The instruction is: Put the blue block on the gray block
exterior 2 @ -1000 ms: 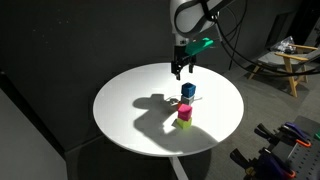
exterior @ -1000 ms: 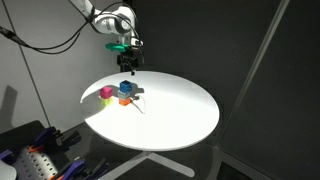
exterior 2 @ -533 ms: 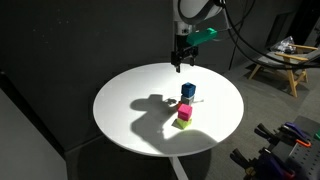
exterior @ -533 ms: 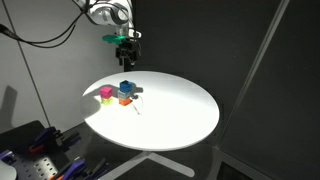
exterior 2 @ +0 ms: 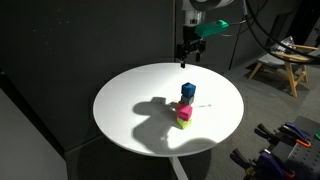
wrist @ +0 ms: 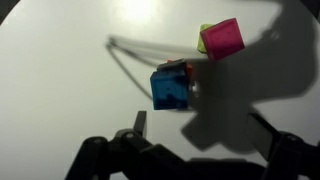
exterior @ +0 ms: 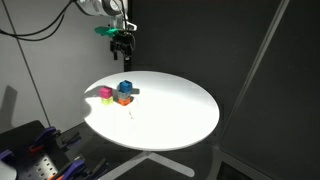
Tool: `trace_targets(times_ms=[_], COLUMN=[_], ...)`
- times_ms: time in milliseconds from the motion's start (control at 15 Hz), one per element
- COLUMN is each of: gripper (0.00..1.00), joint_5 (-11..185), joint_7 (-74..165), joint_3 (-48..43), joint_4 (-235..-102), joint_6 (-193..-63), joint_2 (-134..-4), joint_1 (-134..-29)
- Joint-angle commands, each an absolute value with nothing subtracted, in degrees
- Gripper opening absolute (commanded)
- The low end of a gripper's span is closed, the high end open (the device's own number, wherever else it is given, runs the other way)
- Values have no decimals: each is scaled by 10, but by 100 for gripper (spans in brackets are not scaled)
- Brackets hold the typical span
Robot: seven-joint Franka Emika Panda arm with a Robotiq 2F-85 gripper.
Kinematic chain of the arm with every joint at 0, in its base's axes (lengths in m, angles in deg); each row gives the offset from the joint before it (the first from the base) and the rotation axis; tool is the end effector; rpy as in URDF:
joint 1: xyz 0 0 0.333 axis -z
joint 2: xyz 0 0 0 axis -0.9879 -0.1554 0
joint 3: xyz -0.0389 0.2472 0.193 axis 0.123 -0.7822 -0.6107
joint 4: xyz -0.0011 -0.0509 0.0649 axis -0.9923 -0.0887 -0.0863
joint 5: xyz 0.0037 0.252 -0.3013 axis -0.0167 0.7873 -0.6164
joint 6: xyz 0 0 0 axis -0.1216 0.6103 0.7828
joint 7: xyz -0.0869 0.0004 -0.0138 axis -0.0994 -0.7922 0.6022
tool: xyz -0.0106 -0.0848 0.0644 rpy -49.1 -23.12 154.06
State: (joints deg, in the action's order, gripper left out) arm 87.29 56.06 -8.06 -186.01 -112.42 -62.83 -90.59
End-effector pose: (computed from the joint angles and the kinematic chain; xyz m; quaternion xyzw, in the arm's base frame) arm 0.5858 0.1143 0.3963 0.9995 -0.0230 -0.0072 0.0194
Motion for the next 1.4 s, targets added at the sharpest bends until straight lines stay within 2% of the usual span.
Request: trace_targets(times_ms=[0,1333], gripper=[100,100], joint_5=[882,905], joint_7=[564,544], joint_3=[-89,-96], joint_4=[-1901,-1952], joint_6=[-1124,-1017], joint_2=[-572,-415], joint_1=[-894,-869])
